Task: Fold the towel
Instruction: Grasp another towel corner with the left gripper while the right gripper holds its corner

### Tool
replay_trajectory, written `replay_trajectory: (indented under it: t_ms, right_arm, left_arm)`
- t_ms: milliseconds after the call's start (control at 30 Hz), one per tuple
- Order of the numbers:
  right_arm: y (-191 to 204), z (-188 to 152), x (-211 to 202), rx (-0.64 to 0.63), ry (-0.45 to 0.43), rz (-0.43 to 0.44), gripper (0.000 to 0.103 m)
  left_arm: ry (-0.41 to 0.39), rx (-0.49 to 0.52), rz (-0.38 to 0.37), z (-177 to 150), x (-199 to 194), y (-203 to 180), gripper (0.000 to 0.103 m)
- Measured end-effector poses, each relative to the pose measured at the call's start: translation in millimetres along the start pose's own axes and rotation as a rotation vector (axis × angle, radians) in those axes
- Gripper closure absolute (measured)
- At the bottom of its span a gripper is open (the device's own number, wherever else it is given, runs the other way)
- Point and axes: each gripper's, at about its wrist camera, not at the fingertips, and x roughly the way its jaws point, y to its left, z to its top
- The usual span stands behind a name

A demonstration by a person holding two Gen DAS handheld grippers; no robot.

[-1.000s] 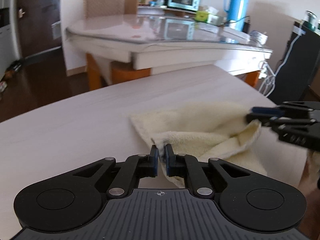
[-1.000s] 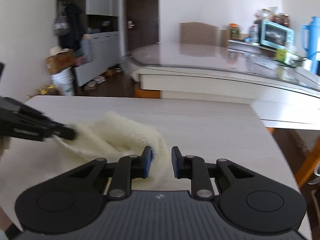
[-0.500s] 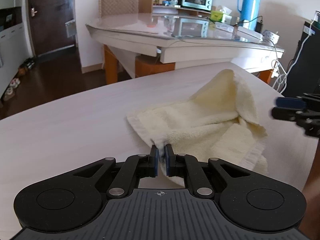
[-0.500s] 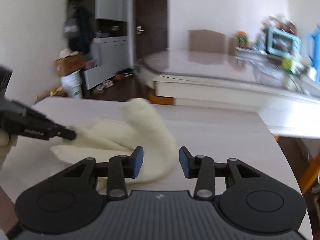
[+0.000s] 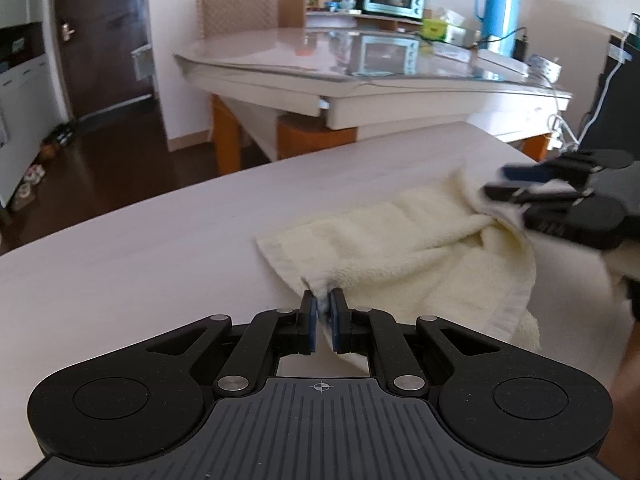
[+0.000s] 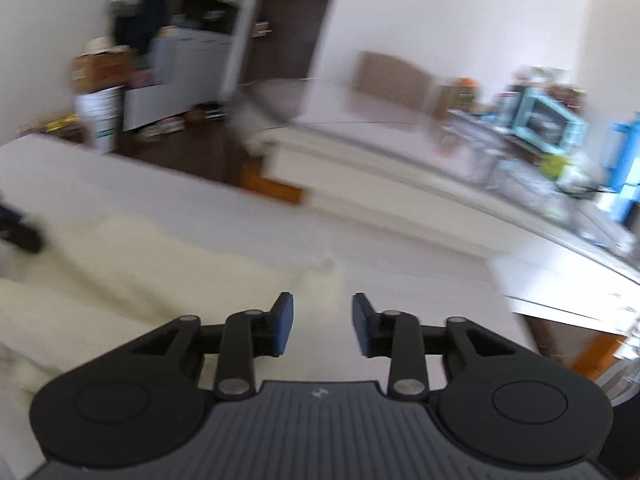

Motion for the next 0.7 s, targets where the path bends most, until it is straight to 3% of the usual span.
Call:
replay_trajectory:
  t_ms: [200, 233, 333, 500, 633, 700]
  right_arm:
    - [2.9, -2.3, -49.5, 0.055, -0.039, 0.325, 0.058]
    - [9.3, -5.4, -59.1, 0.052, -0.031, 0.404, 0.058]
    - [29.7, -11.2, -76.4, -0.019, -0.039, 0.515, 0.058]
    - [70.2, -13.1, -85.6, -0.297, -0.079, 0.542, 0.058]
    - [102.7, -11.2, -75.0, -0.506, -0.105, 0.490, 0.058]
    - [114.7, -13.0, -66.6, -0.593, -0.097, 0.462, 0.070]
  left_arm:
    - [-0.017, -0.016, -0.015, -5.4, -14.2, 2.0, 0.087]
    - [-0.021, -0.020, -0.011, -6.7, -16.9, 2.8, 0.087]
    - [-0.031, -0.038, -0.007, -12.0, -26.5, 5.7, 0.087]
    - [-0.032, -0.052, 0.000, -19.1, -35.2, 7.7, 0.087]
    - [-0.037, -0.071, -0.009, -26.4, -41.8, 9.7, 0.087]
    - [-0.033, -0.079, -0.014, -31.4, -44.5, 10.6, 0.087]
